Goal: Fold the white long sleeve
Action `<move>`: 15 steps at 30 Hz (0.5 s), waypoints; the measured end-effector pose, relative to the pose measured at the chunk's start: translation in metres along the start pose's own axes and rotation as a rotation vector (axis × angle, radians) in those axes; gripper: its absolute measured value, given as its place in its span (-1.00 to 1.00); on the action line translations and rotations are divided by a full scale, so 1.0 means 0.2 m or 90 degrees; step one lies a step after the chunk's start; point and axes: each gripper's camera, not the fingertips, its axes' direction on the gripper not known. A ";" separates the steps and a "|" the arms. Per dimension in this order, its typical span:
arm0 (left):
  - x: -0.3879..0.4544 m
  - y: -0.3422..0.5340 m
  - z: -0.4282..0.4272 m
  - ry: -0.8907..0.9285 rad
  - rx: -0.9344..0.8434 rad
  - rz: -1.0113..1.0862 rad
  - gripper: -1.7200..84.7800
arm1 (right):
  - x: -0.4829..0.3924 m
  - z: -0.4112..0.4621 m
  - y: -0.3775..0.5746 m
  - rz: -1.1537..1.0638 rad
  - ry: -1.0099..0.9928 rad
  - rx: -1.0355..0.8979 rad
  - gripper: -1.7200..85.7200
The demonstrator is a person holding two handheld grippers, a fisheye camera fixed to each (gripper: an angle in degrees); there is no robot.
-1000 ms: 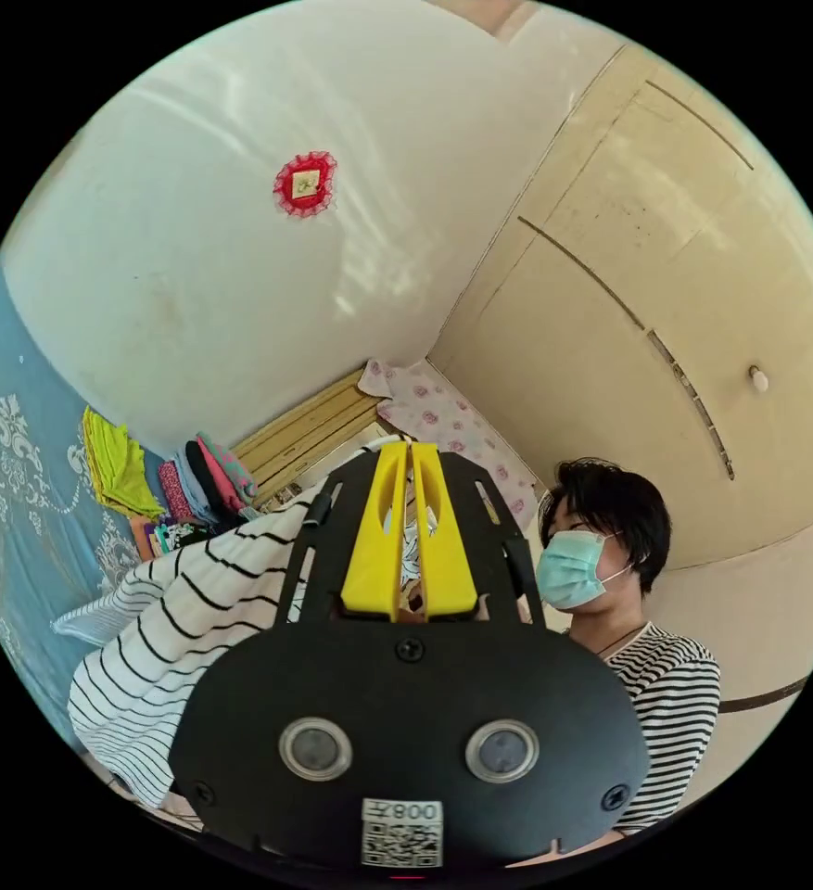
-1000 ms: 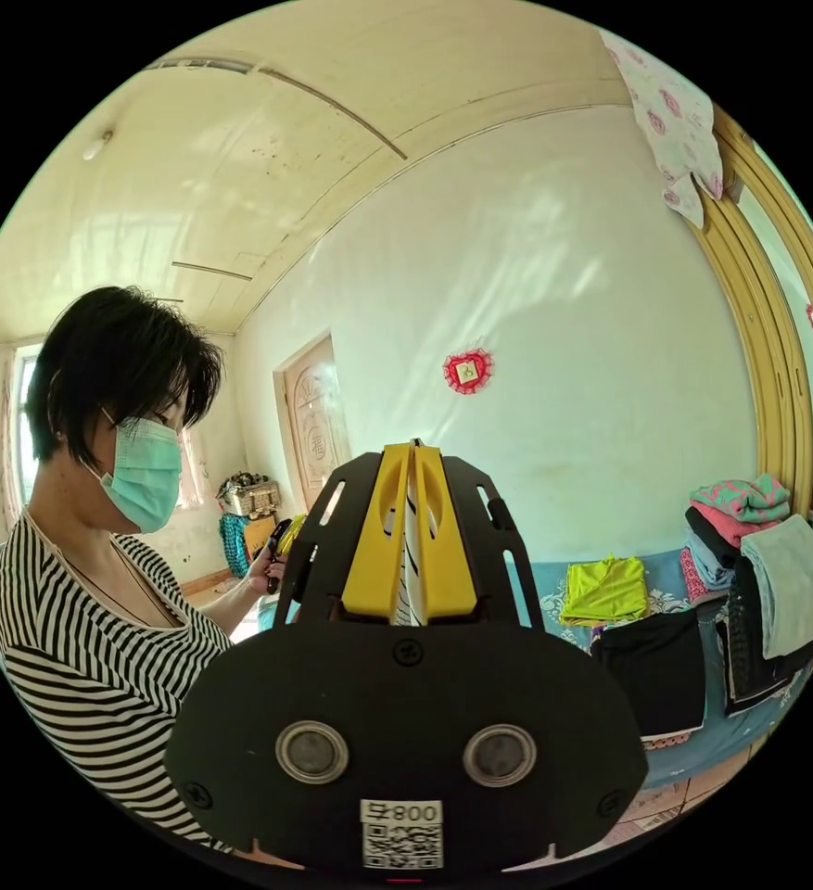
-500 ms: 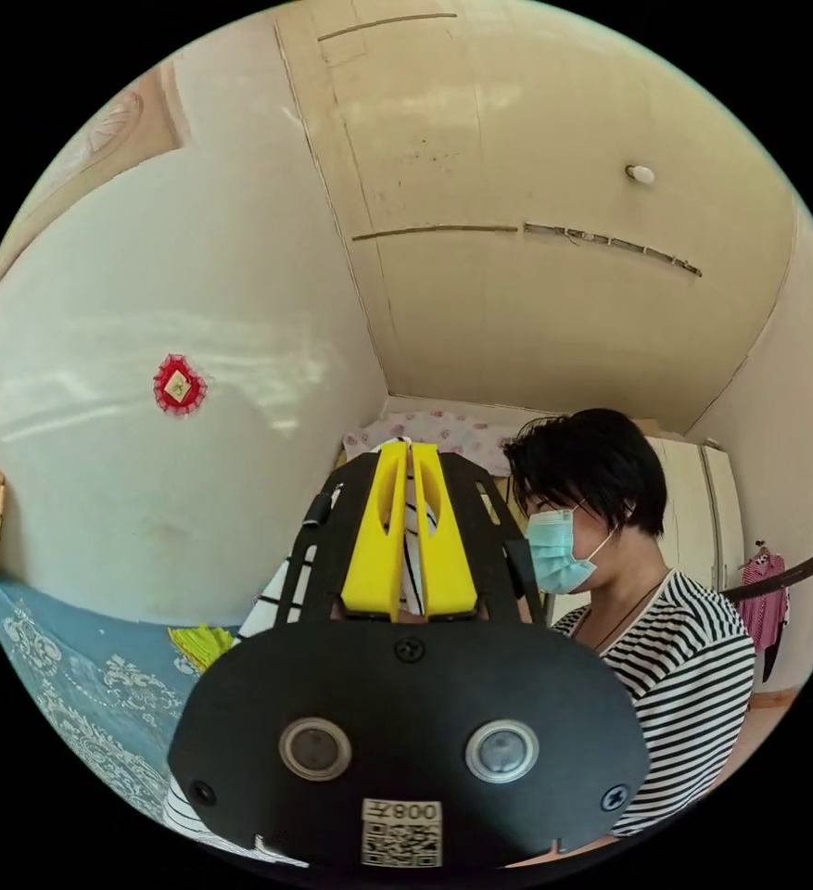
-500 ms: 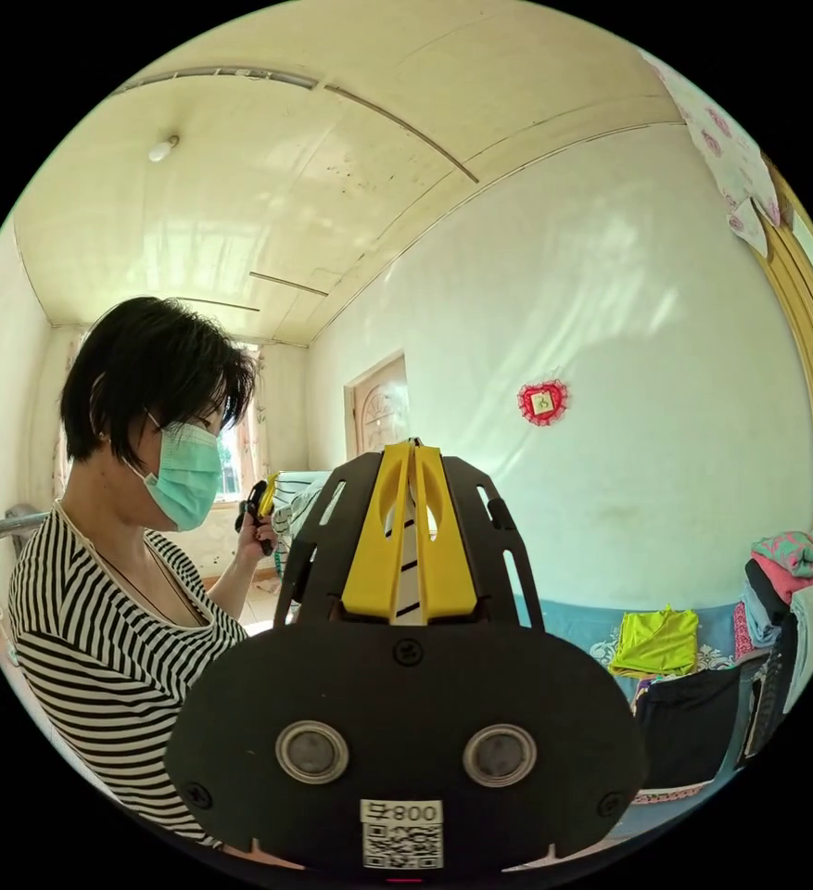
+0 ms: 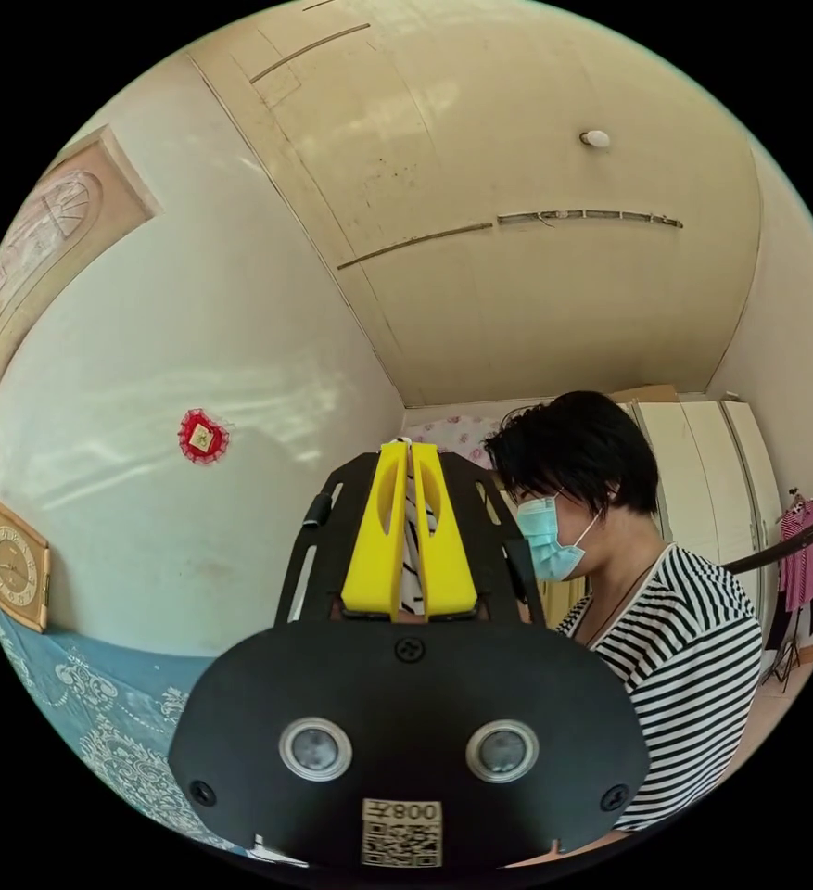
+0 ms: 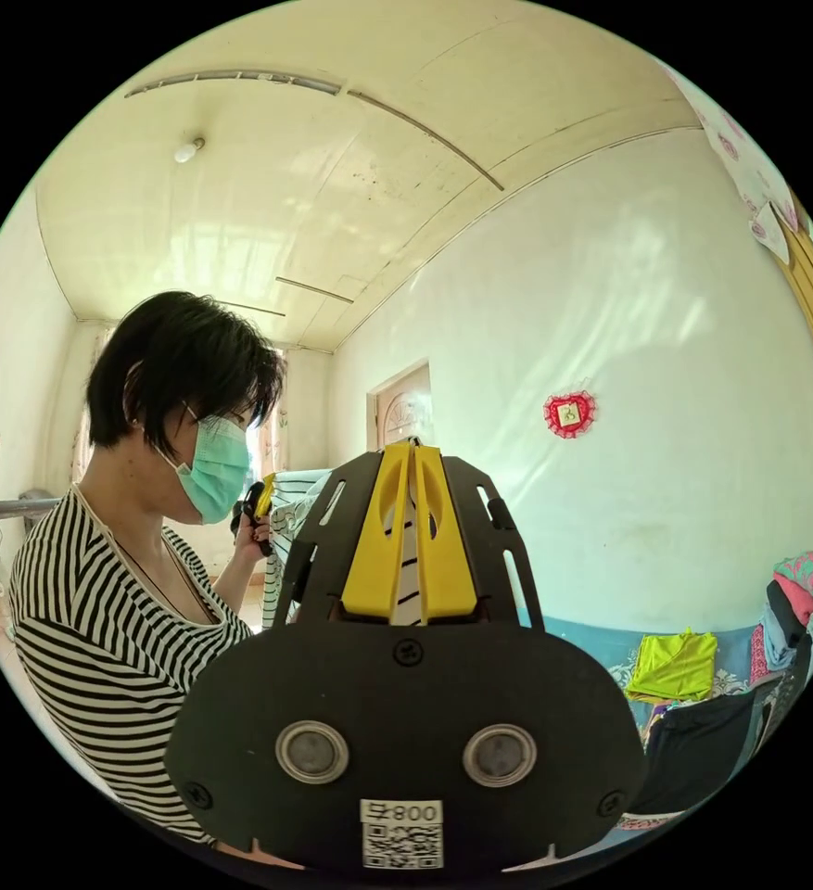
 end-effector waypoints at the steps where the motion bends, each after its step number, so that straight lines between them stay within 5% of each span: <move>1: 0.00 -0.01 -0.05 -0.007 0.001 0.006 -0.95 | -0.01 0.05 0.03 -0.005 0.000 0.003 -0.95; 15: -0.33 0.07 -0.34 -0.098 -0.049 0.072 -0.95 | 0.24 0.97 0.39 0.003 0.024 -0.028 -0.95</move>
